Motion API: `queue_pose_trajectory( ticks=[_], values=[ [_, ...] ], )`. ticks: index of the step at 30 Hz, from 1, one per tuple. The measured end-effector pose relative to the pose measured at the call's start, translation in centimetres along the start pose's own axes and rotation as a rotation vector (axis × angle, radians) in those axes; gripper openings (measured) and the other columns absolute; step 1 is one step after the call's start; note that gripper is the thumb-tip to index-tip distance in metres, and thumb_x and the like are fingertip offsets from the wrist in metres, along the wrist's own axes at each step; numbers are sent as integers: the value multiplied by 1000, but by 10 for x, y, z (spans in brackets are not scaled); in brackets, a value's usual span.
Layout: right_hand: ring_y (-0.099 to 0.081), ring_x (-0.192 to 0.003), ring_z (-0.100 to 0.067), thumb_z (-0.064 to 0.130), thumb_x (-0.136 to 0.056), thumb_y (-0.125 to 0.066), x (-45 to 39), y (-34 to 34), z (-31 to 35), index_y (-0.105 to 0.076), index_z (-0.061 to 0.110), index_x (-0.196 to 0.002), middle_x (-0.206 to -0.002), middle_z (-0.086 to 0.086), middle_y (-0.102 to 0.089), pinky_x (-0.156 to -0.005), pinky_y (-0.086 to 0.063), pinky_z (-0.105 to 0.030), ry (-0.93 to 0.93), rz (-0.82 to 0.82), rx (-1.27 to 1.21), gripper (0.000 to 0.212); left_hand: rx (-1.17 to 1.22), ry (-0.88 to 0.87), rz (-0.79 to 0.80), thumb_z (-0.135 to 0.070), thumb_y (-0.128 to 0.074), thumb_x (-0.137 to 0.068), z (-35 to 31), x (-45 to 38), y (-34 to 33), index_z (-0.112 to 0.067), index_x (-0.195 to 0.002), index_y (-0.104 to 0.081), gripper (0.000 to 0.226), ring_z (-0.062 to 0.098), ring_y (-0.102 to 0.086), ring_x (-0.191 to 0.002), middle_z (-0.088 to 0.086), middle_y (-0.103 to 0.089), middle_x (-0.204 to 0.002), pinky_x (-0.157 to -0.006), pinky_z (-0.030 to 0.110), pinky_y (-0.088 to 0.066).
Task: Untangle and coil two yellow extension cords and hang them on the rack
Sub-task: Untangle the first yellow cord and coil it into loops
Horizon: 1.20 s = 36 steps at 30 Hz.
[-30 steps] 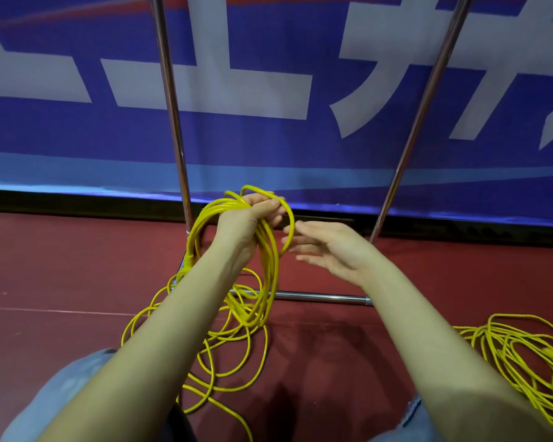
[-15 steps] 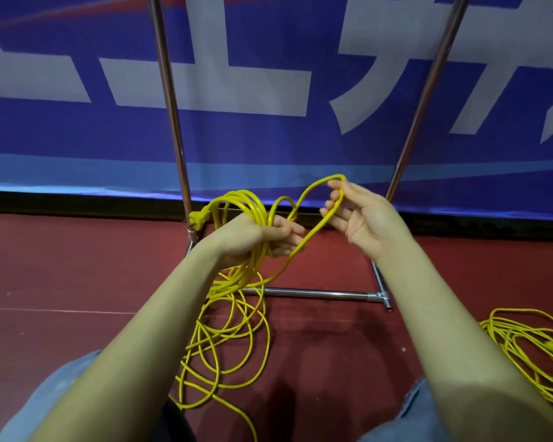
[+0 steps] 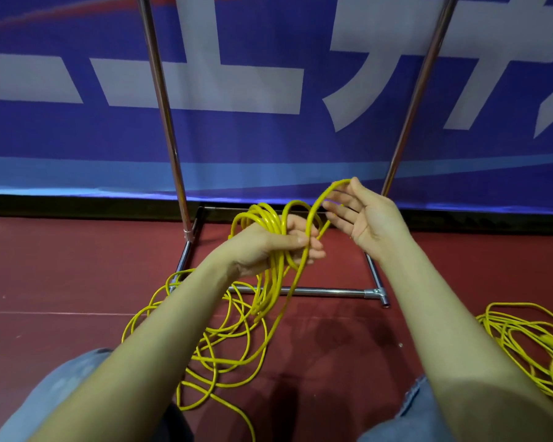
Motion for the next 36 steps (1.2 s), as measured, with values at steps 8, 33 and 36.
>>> queue_pose_trajectory(
  ticks=[8, 33, 36],
  values=[
    [-68, -78, -20, 33, -98, -45, 13, -32, -53, -66, 6, -98, -88, -10, -71, -80, -54, -32, -199, 273, 423, 35, 484, -328, -395, 2, -39, -96, -45, 5, 51, -6, -90, -51, 16, 21, -72, -81, 10, -73, -83, -75, 33, -59],
    [-72, -78, -26, 5, -100, -39, -1, -17, 5, -46, 7, -83, -79, -14, -72, -69, -60, -39, -14, 87, -284, 19, -78, 127, 19, -5, -38, -97, 17, 2, -8, -3, -109, -58, 23, 19, -70, -89, 8, -72, -95, -86, 30, -54],
    [-72, -79, -27, 5, -100, -38, -4, -12, 1, -46, 6, -85, -82, -15, -72, -74, -58, -40, -16, 71, -332, 18, -160, 112, 60, -1, -43, -95, 17, 2, -18, -10, -112, -57, 24, 18, -70, -88, 0, -69, -89, -79, 26, -56]
  ],
)
Point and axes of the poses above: each hand's wrist, its own x-axis away from the middle knuckle, its own y-axis out of the back of the hand, z = x × y, the point moved 10 cm from there along -x, towards the middle knuckle
